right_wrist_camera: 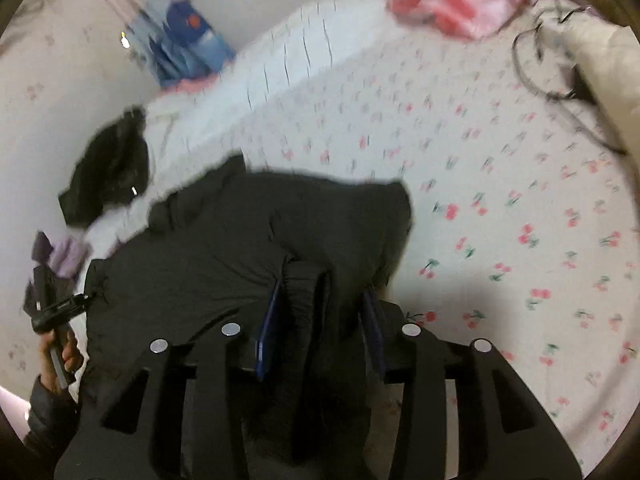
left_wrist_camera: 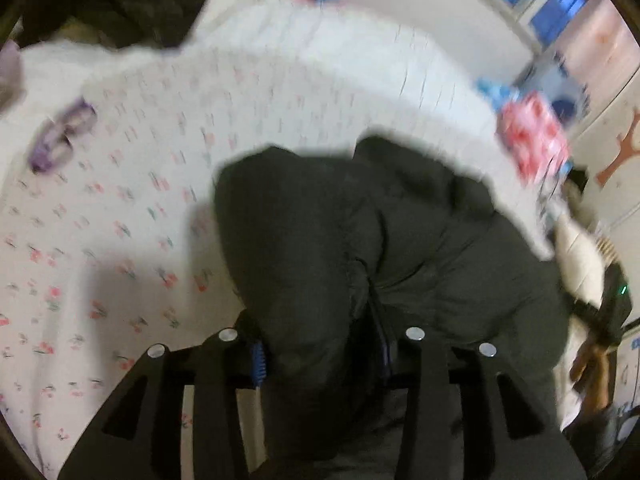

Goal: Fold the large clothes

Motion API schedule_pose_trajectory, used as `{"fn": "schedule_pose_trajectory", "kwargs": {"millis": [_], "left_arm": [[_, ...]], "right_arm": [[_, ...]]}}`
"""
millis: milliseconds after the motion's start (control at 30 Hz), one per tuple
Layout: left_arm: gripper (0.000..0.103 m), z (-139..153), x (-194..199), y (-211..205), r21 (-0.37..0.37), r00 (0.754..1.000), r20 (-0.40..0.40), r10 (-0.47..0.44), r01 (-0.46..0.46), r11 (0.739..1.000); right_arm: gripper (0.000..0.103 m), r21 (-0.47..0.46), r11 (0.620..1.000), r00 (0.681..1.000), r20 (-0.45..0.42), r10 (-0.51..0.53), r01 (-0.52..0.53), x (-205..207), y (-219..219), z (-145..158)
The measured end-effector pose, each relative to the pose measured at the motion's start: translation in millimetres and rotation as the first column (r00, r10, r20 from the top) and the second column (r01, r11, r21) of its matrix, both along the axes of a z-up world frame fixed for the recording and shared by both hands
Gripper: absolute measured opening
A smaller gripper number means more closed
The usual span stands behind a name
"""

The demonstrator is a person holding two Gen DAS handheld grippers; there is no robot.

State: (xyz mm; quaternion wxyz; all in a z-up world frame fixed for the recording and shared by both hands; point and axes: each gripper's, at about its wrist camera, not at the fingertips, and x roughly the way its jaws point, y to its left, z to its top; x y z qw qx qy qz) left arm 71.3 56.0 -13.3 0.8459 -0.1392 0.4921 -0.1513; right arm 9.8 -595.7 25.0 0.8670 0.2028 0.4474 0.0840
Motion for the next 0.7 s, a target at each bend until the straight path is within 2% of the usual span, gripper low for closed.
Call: {"fn": "schedule_pose_trajectory", "kwargs": {"millis": [67, 133, 167, 200, 233, 300, 333, 367, 400, 433, 467, 533, 600, 633, 700], "left_arm": [[0.043, 27.1, -7.7, 3.1, -0.017, 0.997, 0.083, 0.008, -0.007, 1.0], [0.054, 41.7, -9.0, -6.1, -0.024, 0.99, 0.139, -0.027, 0.031, 0.999], [0.066, 41.2, -7.4, -9.8, -0.016, 0.99, 0.139, -0.036, 0.038, 0.999], [0.079, 34.2, -2.6, -16.3, 0.002, 0.992, 0.124, -0.036, 0.036, 0.999], [0.085, 24.7, -1.5, -21.4, 0.025, 0.994, 0.101, -0.039, 0.036, 0.999], [0.086, -20.9, 11.7, -35.9, 0.156, 0.998, -0.025, -0.058, 0.061, 0.986], [0.088, -42.4, 16.8, -35.9, 0.153, 0.994, -0.074, -0.084, 0.095, 0.984], [0.089, -55.5, 18.3, -33.9, 0.091, 0.987, -0.112, -0.114, 0.124, 0.988], [0.089, -59.5, 15.5, -25.5, 0.037, 0.987, -0.13, -0.095, 0.101, 0.994], [0.089, -55.7, 12.4, -19.2, 0.029, 0.989, -0.126, -0.073, 0.078, 0.997], [0.089, -45.8, 8.0, -12.0, 0.029, 0.993, -0.104, -0.054, 0.057, 0.998], [0.089, -14.2, -5.0, 0.5, 0.014, 0.999, -0.008, -0.038, 0.038, 0.999], [0.089, 17.0, -15.9, 7.0, -0.036, 0.995, 0.089, -0.047, 0.051, 0.998], [0.089, 22.9, -17.5, 7.7, -0.045, 0.992, 0.116, -0.05, 0.055, 0.997], [0.094, 19.2, -12.0, -2.6, -0.011, 0.99, 0.125, -0.069, 0.071, 0.997]], "right_arm": [[0.04, -0.053, 0.999, 0.994, 0.105, 0.003, 0.002, -13.6, 9.6, 29.7], [0.046, -0.037, 0.997, 0.982, 0.175, 0.071, -0.065, -15.0, 29.5, 48.5], [0.047, -0.056, 0.993, 0.976, 0.184, 0.113, -0.104, -10.4, 43.7, 52.7], [0.05, -0.063, 0.989, 0.974, 0.175, 0.144, -0.135, -6.8, 55.6, 50.4], [0.05, -0.076, 0.983, 0.976, 0.124, 0.178, -0.169, 5.1, 70.0, 36.5], [0.049, -0.171, 0.97, 0.984, -0.012, 0.176, -0.175, 25.9, 86.3, -0.2], [0.049, -0.199, 0.961, 0.982, -0.064, 0.18, -0.189, 34.2, 88.6, -23.1], [0.049, -0.147, 0.973, 0.982, -0.081, 0.169, -0.179, 40.0, 80.6, -44.0], [0.045, -0.108, 0.982, 0.985, -0.09, 0.147, -0.156, 41.7, 74.8, -47.4], [0.044, -0.1, 0.986, 0.988, -0.093, 0.123, -0.132, 41.1, 70.9, -42.6], [0.044, -0.099, 0.988, 0.99, -0.088, 0.114, -0.122, 37.9, 67.3, -34.6], [0.045, -0.096, 0.988, 0.992, -0.047, 0.114, -0.118, 25.2, 63.9, -12.3], [0.046, -0.085, 0.987, 0.99, 0.023, 0.138, -0.135, 9.8, 64.3, 9.6], [0.049, -0.084, 0.986, 0.988, 0.037, 0.149, -0.146, 4.3, 65.3, 15.0], [0.052, -0.13, 0.98, 0.989, -0.035, 0.146, -0.149, 5.5, 71.5, 0.6]]}}
